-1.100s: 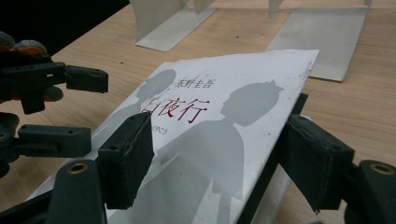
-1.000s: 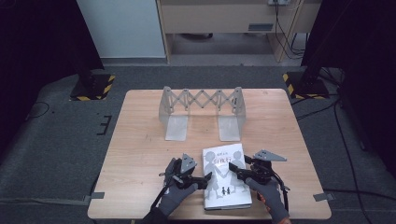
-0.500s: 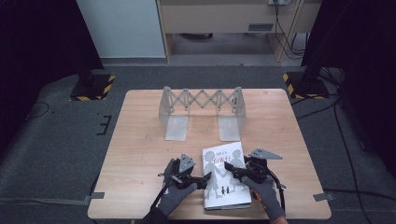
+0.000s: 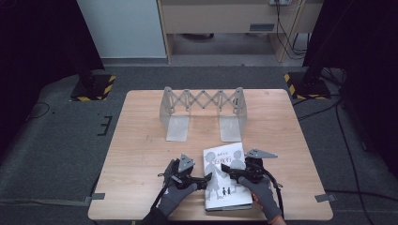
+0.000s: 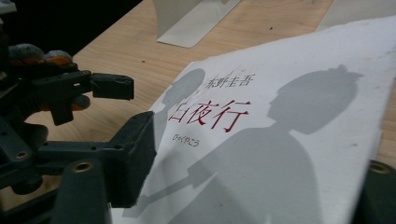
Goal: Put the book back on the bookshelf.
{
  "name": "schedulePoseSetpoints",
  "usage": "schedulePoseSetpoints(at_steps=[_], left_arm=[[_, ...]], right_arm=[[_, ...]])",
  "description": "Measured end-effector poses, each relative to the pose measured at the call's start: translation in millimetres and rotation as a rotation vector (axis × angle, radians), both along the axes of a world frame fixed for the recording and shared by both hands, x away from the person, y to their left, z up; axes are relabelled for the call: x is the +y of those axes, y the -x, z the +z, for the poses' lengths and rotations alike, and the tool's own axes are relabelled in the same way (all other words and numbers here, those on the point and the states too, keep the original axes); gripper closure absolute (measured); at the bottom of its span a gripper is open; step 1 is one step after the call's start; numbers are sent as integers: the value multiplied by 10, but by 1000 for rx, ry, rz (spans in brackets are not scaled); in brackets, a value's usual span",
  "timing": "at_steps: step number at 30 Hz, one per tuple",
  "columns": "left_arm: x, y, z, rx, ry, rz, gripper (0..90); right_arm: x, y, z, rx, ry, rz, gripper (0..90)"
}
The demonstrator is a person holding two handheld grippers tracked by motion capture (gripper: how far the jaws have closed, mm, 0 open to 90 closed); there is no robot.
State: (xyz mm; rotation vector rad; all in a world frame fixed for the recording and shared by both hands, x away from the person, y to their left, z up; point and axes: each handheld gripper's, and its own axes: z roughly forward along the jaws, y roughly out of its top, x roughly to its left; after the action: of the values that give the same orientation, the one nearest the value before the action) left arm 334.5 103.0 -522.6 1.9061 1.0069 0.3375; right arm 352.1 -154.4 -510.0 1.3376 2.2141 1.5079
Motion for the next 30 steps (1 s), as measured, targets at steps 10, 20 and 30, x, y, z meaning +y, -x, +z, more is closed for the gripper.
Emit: schedulePoseSetpoints(at_steps=[10,20,30], left_arm=[[25,-19,-15,49,40,5,49],[29,-51,-7,61,60,-3,83],[21,-76,11,67,89,-7,106]], right_arm=[[-25,-5,20,10,-23,-37,383],[-72,-36,69,66,-68,-67,556],[-90,-23,140,79,-115,-76,652]])
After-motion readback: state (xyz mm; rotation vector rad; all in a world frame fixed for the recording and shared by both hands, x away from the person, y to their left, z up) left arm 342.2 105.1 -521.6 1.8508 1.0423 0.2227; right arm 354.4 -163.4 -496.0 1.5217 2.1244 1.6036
